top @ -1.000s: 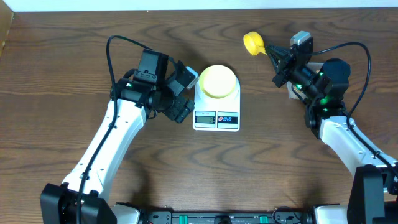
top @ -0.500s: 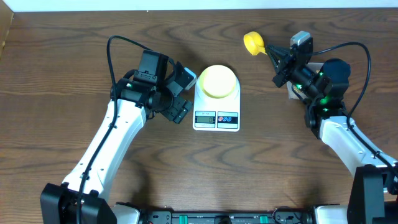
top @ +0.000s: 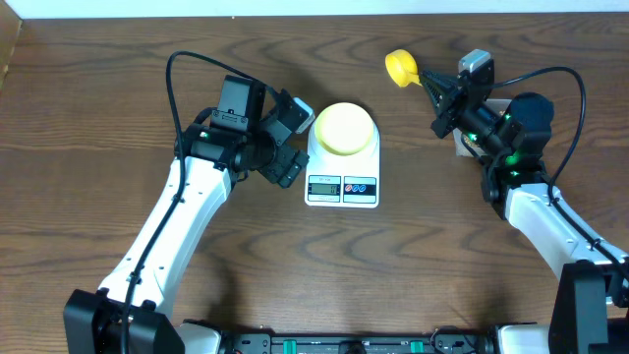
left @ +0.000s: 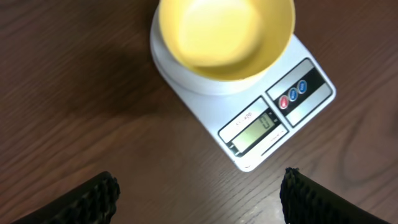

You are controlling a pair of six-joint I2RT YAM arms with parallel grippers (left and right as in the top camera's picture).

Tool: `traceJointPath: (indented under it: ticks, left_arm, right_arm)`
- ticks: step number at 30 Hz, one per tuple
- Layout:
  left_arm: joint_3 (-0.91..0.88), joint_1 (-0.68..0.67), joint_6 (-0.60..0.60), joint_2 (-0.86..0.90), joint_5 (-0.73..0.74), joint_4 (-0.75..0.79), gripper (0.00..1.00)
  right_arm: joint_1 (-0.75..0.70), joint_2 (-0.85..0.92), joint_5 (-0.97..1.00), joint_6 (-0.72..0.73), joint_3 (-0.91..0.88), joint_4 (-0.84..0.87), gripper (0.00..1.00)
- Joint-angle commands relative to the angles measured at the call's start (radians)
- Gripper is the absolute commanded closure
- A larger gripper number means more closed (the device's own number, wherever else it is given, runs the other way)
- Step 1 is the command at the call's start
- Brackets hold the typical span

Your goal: Scoop item into bowl and weigh 50g on scale

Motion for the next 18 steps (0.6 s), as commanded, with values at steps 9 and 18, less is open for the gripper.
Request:
traceJointPath:
  ticks: [9, 18]
  left_arm:
    - [-0.011, 0.004, 0.008, -0.004, 0.116, 0.000, 0.15]
    - [-0.011, 0.004, 0.008, -0.004, 0.114, 0.000, 0.15]
  right_arm:
    - [-0.007, 0.002, 0.005, -0.015, 0.019, 0.000, 0.99]
    - [-0.007, 0.002, 0.005, -0.009, 0.019, 0.000, 0.99]
